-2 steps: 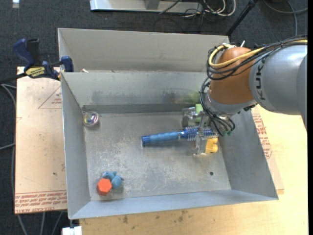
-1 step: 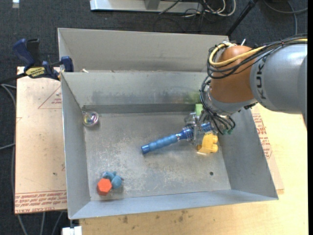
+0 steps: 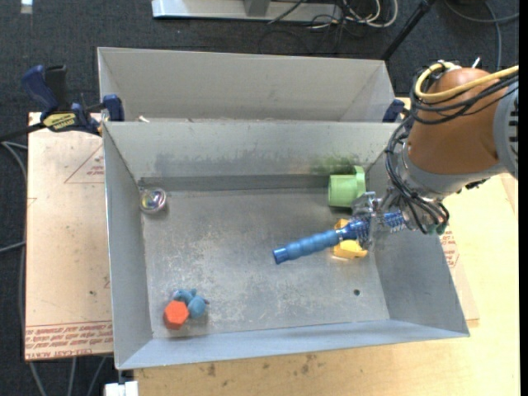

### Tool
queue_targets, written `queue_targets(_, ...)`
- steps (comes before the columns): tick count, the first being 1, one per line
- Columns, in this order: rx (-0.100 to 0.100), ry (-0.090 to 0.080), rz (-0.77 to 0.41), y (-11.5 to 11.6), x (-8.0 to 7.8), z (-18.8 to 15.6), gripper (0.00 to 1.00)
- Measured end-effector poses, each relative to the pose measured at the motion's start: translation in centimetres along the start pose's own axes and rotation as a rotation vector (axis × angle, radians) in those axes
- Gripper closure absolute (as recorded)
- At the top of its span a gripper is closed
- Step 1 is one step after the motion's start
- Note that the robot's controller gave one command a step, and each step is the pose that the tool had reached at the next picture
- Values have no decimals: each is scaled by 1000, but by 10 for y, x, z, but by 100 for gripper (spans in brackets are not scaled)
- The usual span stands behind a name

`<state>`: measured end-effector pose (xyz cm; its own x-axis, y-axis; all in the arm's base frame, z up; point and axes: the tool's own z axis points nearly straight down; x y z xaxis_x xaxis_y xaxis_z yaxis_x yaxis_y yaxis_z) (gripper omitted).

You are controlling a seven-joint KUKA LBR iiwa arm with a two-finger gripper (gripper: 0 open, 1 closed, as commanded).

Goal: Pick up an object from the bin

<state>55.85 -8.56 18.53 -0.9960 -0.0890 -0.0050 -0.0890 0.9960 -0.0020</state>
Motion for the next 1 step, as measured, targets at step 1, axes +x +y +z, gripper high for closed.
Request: queue_targets(1, 0, -6, -29, 10, -2, -139, 100)
